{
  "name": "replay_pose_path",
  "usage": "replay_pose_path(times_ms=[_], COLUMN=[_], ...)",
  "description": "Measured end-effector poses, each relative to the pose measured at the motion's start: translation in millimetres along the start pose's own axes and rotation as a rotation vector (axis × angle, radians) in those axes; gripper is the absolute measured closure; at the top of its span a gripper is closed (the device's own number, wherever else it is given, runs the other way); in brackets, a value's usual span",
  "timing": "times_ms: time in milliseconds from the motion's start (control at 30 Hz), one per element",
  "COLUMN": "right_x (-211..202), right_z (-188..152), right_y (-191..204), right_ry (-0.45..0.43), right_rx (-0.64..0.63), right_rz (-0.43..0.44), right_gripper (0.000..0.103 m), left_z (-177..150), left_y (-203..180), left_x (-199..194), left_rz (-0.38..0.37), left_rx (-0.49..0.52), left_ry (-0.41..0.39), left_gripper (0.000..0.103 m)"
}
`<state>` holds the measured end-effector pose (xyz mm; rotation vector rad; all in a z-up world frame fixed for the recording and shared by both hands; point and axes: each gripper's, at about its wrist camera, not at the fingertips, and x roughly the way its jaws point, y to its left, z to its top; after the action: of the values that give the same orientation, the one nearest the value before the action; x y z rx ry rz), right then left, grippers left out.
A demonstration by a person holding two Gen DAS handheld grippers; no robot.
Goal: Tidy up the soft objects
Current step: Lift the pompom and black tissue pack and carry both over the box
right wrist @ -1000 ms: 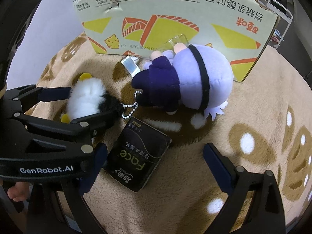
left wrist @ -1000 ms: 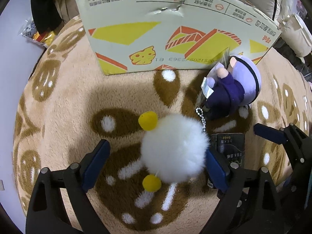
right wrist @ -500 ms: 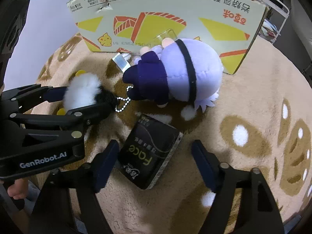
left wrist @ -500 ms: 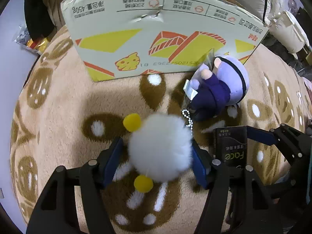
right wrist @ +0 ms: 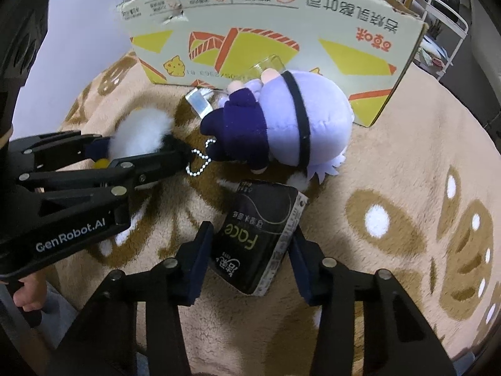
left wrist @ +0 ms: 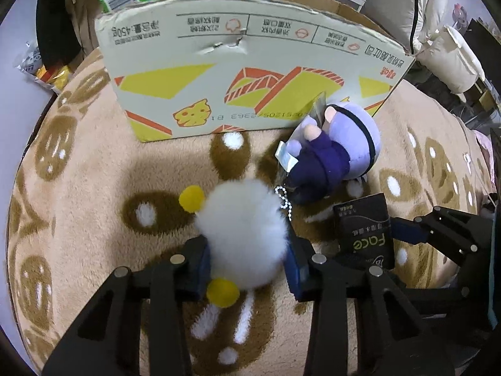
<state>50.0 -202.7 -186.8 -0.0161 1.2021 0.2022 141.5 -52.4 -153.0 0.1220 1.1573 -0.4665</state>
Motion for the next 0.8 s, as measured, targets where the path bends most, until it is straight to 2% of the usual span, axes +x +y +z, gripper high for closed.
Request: replay_pose_path(times_ms=[267, 467, 633, 800], right_x=[-21, -45, -65, -89], right_z=[1, 2, 5, 6], right_y=[-23, -40, -47, -53], right_ry=[-0.057, -0.129, -0.195, -0.277], right_rx=[0.051, 0.099, 0.118, 0.121], right_rz=[0.015, 0.036, 0.052, 0.063], right_gripper=[0.056, 0.057, 0.057, 0.057], left_z=[2, -2, -7, -8], left_y=[14, 11, 6, 4], left_x=[-14, -36, -60, -89], left_rz=[0.005, 0.043, 0.071, 0.105], left_rx=[-0.042, -0.025, -0.009, -0.004], left_ry=[-0.049, -0.108, -0.179, -0.283], left_gripper=[0.065, 0.065, 0.065, 0.065])
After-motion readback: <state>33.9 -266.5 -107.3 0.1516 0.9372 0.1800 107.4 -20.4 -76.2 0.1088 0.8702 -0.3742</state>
